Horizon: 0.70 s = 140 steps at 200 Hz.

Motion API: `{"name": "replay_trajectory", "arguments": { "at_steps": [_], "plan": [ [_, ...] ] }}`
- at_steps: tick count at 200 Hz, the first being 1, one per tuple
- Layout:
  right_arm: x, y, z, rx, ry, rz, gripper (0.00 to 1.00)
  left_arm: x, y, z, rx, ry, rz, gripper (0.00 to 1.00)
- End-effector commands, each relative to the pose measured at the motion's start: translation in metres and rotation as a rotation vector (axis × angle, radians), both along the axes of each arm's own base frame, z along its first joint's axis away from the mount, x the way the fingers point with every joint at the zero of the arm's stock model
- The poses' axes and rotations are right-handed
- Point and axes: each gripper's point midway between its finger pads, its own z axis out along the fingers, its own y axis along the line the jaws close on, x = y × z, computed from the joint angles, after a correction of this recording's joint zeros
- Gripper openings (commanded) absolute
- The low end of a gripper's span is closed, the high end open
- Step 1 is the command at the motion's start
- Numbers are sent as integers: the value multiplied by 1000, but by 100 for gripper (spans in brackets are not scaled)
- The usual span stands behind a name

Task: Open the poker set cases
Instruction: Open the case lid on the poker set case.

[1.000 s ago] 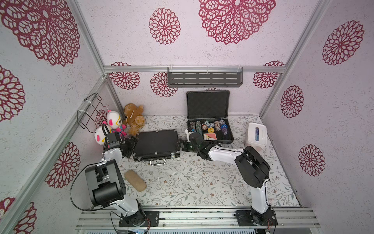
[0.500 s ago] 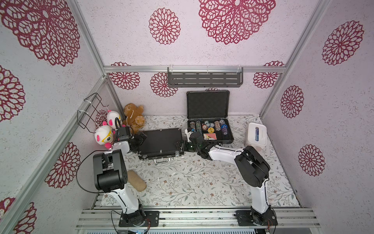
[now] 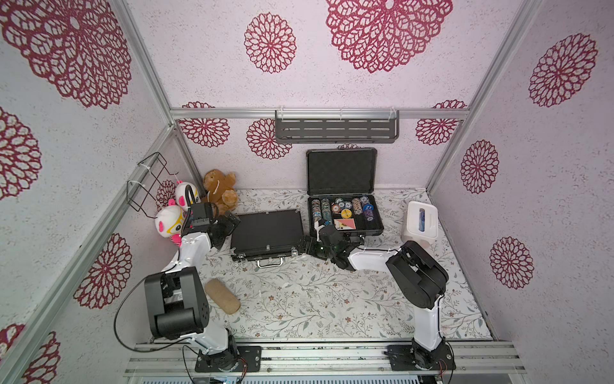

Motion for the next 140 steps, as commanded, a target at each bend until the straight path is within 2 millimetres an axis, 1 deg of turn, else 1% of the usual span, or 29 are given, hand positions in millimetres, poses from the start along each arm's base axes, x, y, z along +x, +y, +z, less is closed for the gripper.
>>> {"name": "replay_trajectory", "arguments": {
  "at_steps": [1,12,35,60,83,104,119,140],
  "plan": [
    [6,13,60,210,-49,-29,99,-5,-4,17,-33,-69,21,97],
    [3,17,65,241,-45,-28,99,-5,-8,26,-58,-98,17,97],
    [0,26,75,310,-26,-28,99,-7,-11,36,-89,-115,22,97],
    [0,34,88,381,-18,-22,99,-9,-15,53,-93,-155,17,97],
    [2,39,100,439,-12,-23,99,-15,-16,64,-85,-174,16,97],
    [3,43,116,499,-21,-29,99,-22,-16,74,-60,-187,15,97],
    [5,44,132,534,-43,-32,99,-27,-15,82,-42,-201,15,97],
    [8,43,148,512,-87,-40,99,-32,-14,91,-26,-220,15,97]
  ]
}}
